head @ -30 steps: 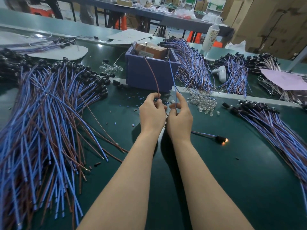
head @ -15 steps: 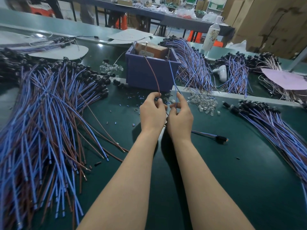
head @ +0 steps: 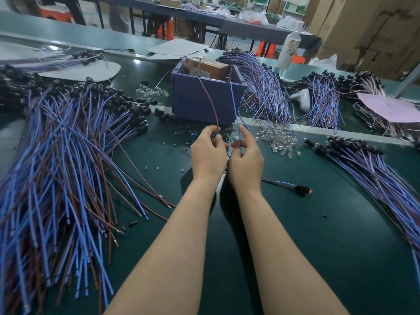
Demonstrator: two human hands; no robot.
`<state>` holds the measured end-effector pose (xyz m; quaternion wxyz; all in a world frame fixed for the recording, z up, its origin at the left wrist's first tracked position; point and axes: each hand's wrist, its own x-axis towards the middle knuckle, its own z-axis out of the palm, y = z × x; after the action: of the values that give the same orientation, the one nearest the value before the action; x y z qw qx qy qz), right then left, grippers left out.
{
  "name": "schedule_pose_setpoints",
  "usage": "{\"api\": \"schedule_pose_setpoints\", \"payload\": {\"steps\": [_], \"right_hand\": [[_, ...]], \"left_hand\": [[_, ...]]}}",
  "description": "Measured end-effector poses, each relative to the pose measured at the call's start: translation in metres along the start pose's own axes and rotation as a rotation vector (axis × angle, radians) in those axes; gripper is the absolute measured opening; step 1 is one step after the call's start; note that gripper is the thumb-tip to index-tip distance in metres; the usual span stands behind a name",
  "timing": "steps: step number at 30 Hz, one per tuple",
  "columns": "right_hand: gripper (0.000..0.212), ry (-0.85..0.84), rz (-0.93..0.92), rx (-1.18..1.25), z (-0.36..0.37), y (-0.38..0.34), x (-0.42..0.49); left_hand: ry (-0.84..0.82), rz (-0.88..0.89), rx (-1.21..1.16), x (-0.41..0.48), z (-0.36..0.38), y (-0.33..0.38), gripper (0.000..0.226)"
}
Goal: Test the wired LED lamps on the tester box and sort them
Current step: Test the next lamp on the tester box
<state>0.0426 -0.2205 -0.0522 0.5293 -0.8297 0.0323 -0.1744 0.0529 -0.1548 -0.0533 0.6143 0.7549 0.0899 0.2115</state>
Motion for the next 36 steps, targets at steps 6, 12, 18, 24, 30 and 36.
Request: {"api": "schedule_pose_setpoints", "payload": {"steps": [6,12,18,24,30,36], "right_hand": [[0.049,0.002,0.006,0.008,-0.0002,-0.0006,0.0000],[0.050,0.028,0.014,0.023,-0.0010,-0.0007,-0.0008],[0.050,0.034,0.010,0.026,-0.0003,-0.0005,-0.0002],[0.050,0.037,-0.013,0.012,-0.0003,0.0012,0.0010],[0.049,0.039,-0.034,0.007,-0.0004,0.0020,0.0016],[0.046,0.050,-0.011,0.019,0.0001,0.0003,0.0002]], "left_hand": [[-0.001,-0.004,-0.016,0.0006,0.0007,-0.0015,0.023],[0.001,-0.012,-0.016,0.0014,0.0013,-0.0025,0.022],[-0.003,-0.012,-0.016,0.0018,0.0011,-0.0029,0.022],[-0.002,-0.001,-0.005,0.0010,0.0011,-0.0020,0.022],[-0.008,-0.013,0.002,0.0001,0.0005,-0.0007,0.023],[-0.016,-0.036,-0.010,-0.0028,-0.0011,0.0026,0.022]]}}
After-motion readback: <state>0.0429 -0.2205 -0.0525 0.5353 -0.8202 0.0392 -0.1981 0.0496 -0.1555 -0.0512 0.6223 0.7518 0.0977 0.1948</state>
